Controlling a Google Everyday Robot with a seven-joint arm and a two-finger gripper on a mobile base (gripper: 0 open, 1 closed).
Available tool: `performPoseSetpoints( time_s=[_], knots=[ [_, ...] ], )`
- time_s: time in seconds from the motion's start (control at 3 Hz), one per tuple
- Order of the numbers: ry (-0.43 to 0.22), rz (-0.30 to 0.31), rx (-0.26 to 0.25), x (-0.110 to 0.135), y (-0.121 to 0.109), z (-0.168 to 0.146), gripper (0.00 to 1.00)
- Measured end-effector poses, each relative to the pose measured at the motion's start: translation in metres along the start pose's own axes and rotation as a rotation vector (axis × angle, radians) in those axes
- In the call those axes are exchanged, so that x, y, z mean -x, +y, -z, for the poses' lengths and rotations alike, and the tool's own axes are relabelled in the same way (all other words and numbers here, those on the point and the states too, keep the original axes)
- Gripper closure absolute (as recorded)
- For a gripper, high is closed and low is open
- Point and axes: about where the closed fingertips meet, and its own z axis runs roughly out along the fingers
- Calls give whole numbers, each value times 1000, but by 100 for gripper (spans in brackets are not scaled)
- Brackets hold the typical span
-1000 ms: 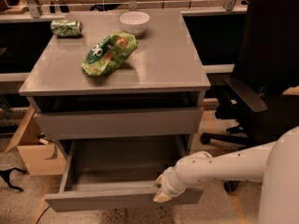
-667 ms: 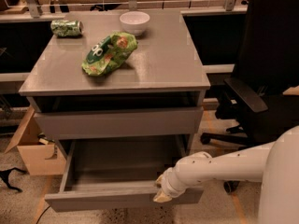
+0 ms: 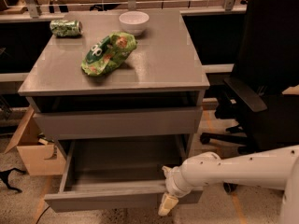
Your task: Open middle drawer
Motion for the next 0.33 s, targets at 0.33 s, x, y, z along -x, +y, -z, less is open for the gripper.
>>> performPoseSetpoints(
  time_s=[0.33],
  knots=[
    [6, -6, -67, -7, -1, 39, 0]
  ],
)
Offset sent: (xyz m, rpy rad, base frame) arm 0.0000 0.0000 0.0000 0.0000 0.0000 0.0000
